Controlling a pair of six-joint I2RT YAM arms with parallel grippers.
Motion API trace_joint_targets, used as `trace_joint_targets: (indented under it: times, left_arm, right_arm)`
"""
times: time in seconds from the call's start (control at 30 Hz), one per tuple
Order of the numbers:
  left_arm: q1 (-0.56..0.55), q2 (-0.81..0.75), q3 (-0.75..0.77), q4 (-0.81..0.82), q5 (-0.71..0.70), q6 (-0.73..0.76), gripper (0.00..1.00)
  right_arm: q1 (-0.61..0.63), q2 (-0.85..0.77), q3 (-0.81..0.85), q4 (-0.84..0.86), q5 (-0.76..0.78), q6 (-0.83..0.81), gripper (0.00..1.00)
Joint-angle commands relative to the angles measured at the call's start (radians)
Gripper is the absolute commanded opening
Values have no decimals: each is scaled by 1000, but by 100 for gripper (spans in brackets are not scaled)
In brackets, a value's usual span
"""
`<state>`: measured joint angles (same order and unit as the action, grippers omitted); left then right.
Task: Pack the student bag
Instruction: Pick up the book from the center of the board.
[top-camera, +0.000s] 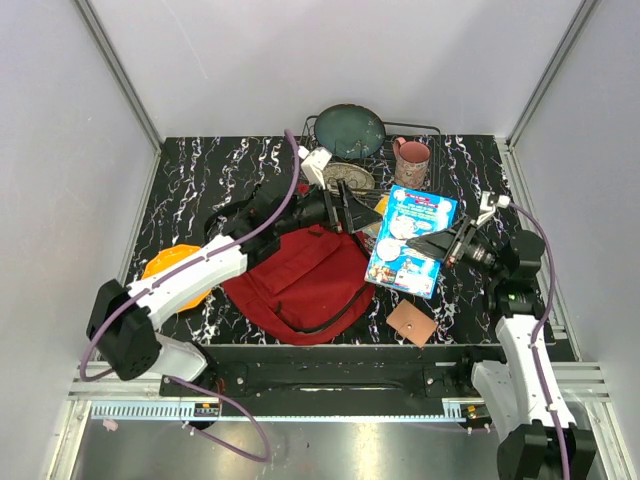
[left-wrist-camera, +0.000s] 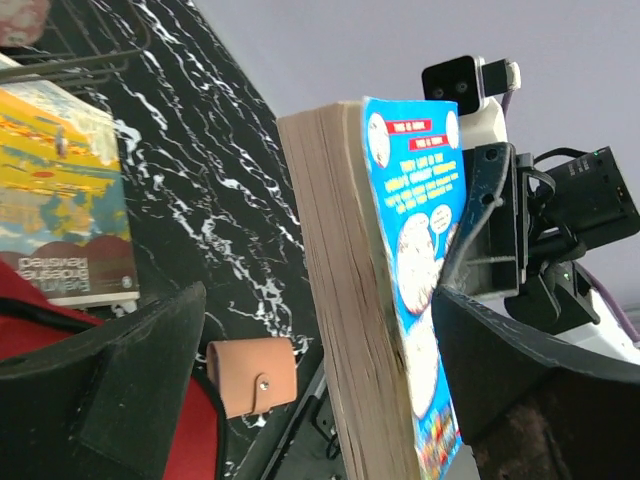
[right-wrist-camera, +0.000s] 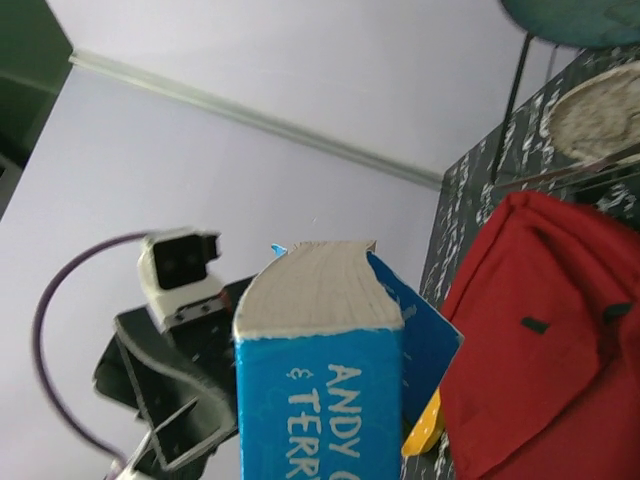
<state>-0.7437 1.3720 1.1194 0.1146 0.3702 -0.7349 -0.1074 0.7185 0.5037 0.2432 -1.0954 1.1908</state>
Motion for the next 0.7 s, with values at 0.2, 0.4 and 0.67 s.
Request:
trace_joint_targets:
  times: [0.2, 0.4, 0.67]
  left_arm:
    - [1, 125, 46, 360, 162, -187, 99]
    - [3, 113, 26, 392, 199, -192, 48]
    - [7, 101, 20, 367, 282, -150, 0]
  right_arm:
    - [222, 58, 53, 237, 23, 46, 0]
    - [224, 81, 24, 274, -1, 35, 0]
    - [224, 245, 68, 312, -103, -8, 2]
